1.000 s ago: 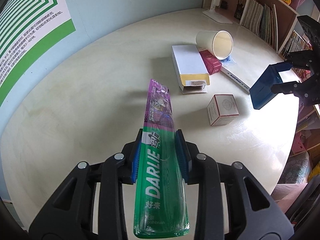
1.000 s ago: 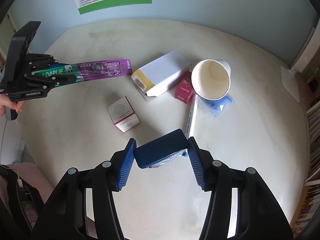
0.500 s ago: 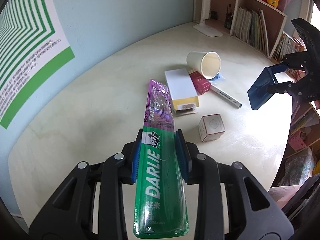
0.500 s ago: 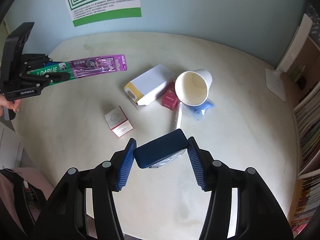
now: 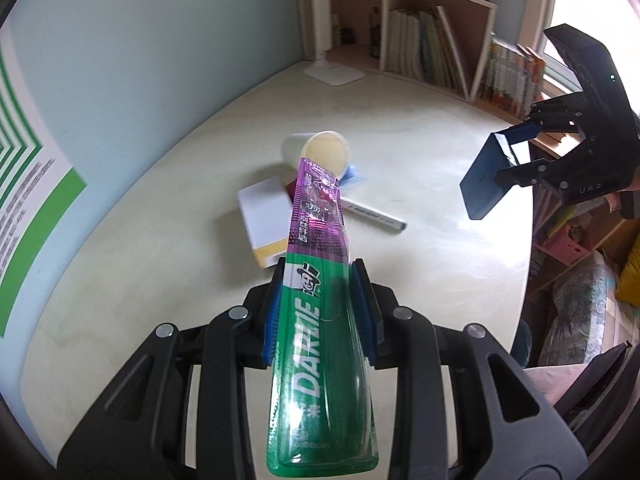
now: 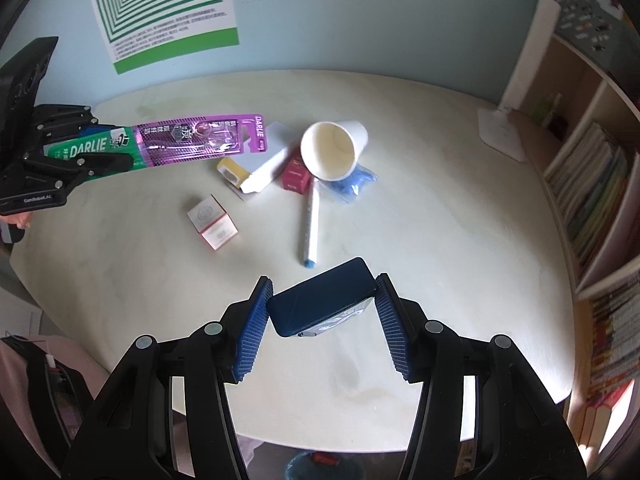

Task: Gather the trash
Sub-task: 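Lift the toothbrush package with the left tool while the right tool carries the navy box to the bin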

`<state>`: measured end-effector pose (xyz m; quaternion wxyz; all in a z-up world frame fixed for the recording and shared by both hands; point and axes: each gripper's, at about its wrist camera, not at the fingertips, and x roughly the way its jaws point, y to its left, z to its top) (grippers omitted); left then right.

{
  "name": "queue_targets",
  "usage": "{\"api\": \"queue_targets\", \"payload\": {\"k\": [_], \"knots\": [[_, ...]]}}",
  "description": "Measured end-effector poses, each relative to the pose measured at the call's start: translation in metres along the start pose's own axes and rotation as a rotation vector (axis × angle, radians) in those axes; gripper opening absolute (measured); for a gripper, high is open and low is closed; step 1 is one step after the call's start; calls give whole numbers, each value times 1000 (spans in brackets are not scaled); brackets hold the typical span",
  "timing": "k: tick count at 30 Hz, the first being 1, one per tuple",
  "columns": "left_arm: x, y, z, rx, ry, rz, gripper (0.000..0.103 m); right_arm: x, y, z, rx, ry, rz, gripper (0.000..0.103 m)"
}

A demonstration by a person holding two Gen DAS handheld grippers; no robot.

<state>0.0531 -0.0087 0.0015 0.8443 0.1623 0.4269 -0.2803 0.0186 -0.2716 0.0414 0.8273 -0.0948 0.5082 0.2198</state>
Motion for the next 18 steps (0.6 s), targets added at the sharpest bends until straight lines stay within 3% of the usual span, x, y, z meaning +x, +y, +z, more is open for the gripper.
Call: {"api": "queue_targets", "payload": {"k": [9, 18], "knots": [[14, -65, 20, 180, 13, -156, 29, -38, -19, -56, 166, -5, -83, 54], [31, -160, 29, 404, 62, -309, 29, -76, -42, -153, 409, 6, -172, 54]]}}
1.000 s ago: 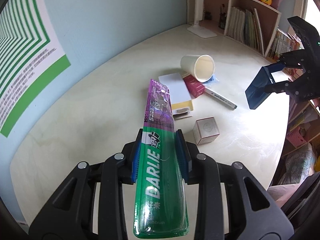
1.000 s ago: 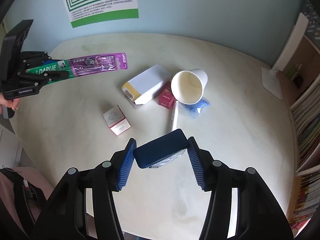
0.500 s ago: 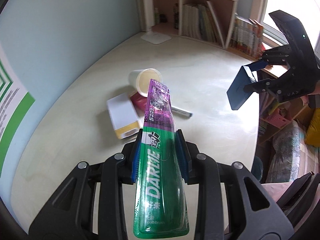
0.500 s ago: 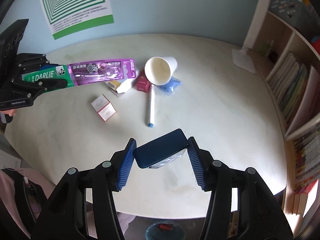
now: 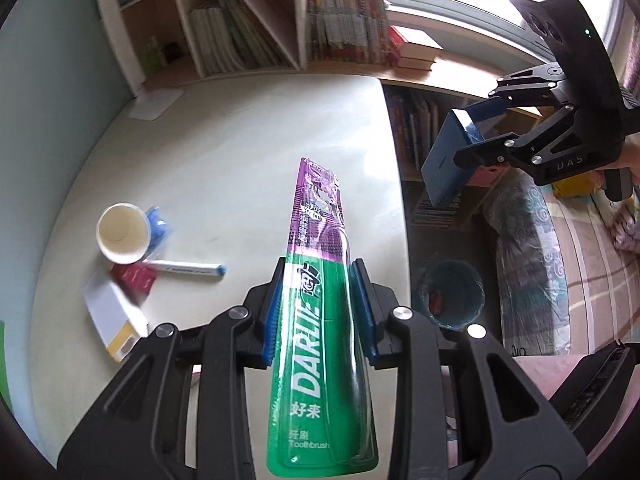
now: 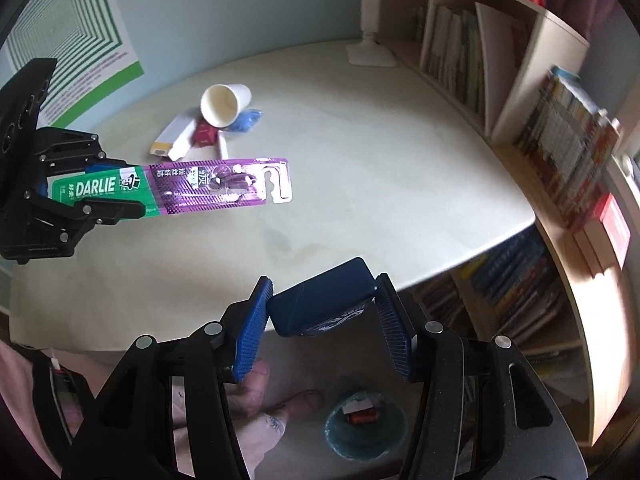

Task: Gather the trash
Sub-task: 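Lift the toothbrush package with the left tool while the right tool carries the navy box to the bin, then open the left tool over the teal bin while the right tool drops the navy box in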

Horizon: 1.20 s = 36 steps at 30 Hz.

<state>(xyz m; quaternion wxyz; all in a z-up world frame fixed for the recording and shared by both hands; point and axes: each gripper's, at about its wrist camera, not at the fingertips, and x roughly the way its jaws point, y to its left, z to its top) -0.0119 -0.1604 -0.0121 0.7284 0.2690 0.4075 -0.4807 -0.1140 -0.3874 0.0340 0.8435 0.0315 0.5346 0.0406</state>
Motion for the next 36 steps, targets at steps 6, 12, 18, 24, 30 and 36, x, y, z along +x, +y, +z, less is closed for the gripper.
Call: {"api": "queue_targets", "payload": {"k": [6, 12, 18, 24, 30, 36], "knots": [[29, -69, 25, 139, 34, -80, 29, -22, -38, -64, 133, 5, -43, 54], [57, -144, 35, 223, 85, -172, 29, -41, -71, -132, 259, 13, -83, 54], [93, -211, 36, 297, 158, -224, 29, -48, -92, -196, 346, 27, -97, 54], [131, -265, 29, 378, 245, -263, 29, -41, -106, -253, 455, 43, -112, 54], [165, -307, 19, 451, 326, -296, 29, -26, -114, -301, 565, 74, -113, 54], [200, -330, 10, 487, 417, -329, 29, -9, -121, -340, 664, 79, -119, 54]]}}
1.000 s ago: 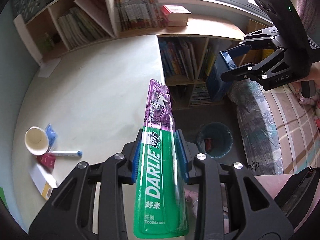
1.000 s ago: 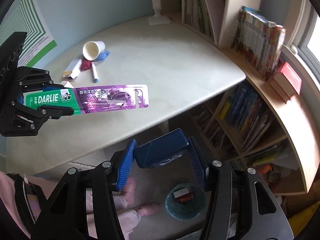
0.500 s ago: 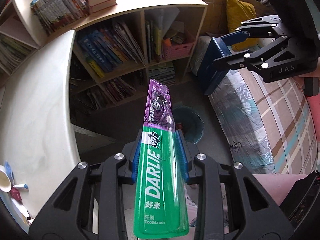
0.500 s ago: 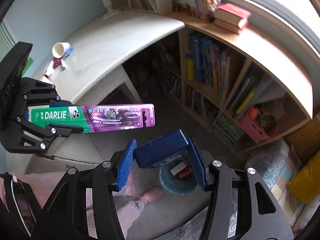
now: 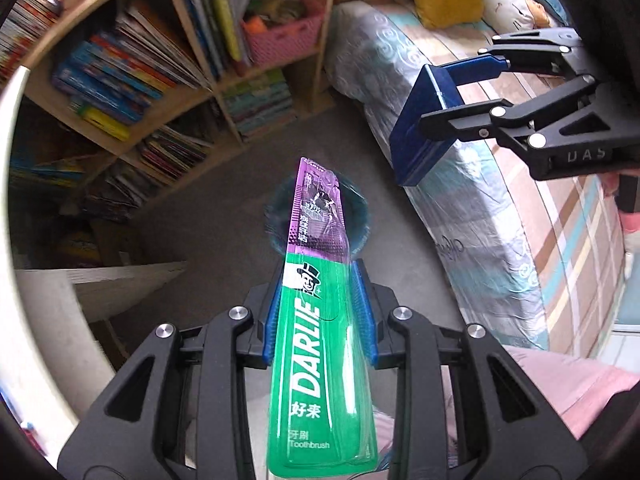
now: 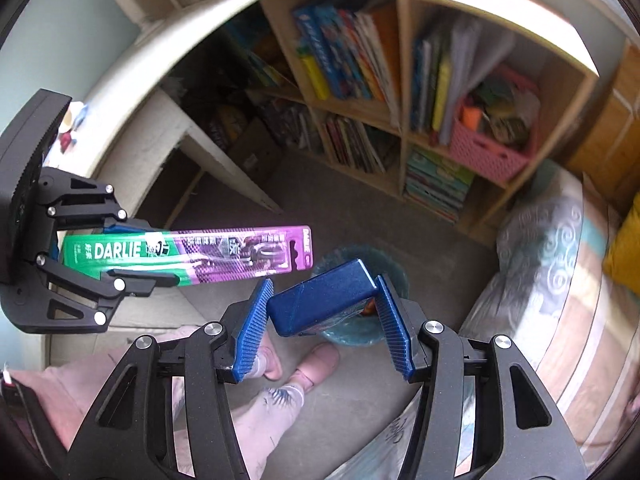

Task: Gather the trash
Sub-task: 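Open the left tool over the teal bin while the right tool drops the navy box in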

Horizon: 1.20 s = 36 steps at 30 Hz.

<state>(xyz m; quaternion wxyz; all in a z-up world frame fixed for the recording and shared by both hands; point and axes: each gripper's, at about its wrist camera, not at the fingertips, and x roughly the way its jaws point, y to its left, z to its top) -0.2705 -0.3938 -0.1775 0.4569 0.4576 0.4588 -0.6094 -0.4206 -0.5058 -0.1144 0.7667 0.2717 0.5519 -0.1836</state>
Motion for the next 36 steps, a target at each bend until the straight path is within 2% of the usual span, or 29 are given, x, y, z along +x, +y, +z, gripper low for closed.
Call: {"api": "queue_targets", "payload": {"k": [10, 12, 16, 36], "knots": [[60, -2, 11, 41, 114, -23, 29, 43, -29, -26, 157, 10, 3, 54], [72, 2, 13, 19, 136, -58, 29, 52, -35, -31, 197, 9, 12, 54], [92, 6, 17, 11, 166, -70, 29, 71, -45, -39, 266, 14, 26, 54], [212, 28, 38, -27, 302, -114, 29, 185, -81, -56, 388, 110, 86, 54]]}}
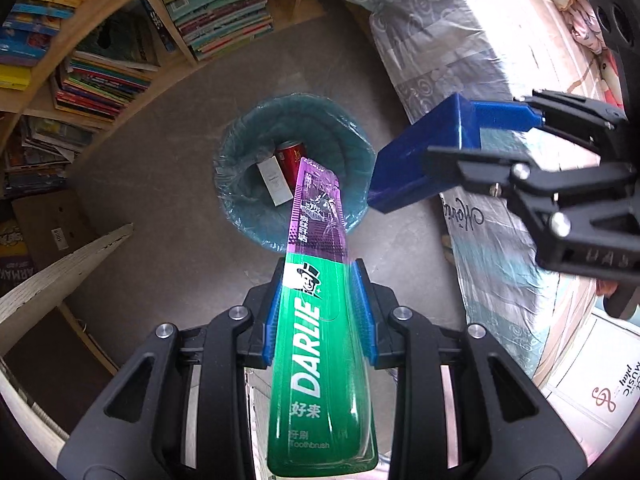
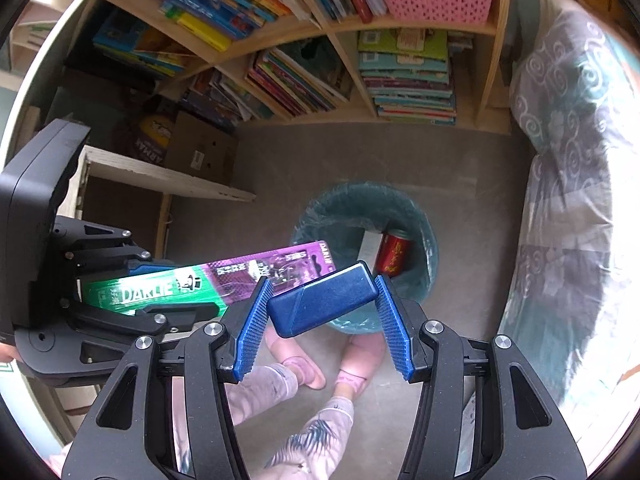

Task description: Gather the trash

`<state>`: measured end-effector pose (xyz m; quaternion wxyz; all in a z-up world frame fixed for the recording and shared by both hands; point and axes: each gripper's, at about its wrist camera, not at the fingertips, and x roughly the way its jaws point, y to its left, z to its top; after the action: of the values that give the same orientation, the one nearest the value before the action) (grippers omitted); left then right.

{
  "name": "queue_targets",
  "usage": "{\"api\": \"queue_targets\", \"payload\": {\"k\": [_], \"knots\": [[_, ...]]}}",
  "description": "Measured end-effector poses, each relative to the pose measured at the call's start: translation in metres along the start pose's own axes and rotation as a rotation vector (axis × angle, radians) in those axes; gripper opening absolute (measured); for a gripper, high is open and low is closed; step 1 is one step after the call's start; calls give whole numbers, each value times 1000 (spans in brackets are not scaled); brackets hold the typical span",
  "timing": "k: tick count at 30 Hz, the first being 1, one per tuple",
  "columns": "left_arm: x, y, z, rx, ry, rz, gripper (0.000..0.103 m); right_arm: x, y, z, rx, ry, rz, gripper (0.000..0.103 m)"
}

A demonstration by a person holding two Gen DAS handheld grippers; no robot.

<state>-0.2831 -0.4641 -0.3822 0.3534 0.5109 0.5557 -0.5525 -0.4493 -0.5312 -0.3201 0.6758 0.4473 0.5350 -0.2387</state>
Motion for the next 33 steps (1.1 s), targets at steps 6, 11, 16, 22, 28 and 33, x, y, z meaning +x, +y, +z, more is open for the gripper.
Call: {"api": "queue_targets", "payload": {"k": [6, 11, 16, 22, 28, 33], "knots": [[14, 2, 10, -16, 17, -16, 37, 15, -10, 1, 33, 10, 14, 56], [20, 1, 14, -22, 26, -7, 54, 15, -18, 1, 63, 10, 20, 67], [21, -1, 12, -26, 30, -6, 54, 11, -25, -3, 83, 5, 16, 68], [21, -3, 7, -21, 31, 3, 55, 8, -32, -9, 105, 8, 15, 69], [16, -2, 5, -59, 14, -8, 74, 1, -34, -17, 116, -10, 21, 69], [9, -5, -2, -38, 9, 26, 78, -9, -30, -27, 101, -37, 14, 76]]}}
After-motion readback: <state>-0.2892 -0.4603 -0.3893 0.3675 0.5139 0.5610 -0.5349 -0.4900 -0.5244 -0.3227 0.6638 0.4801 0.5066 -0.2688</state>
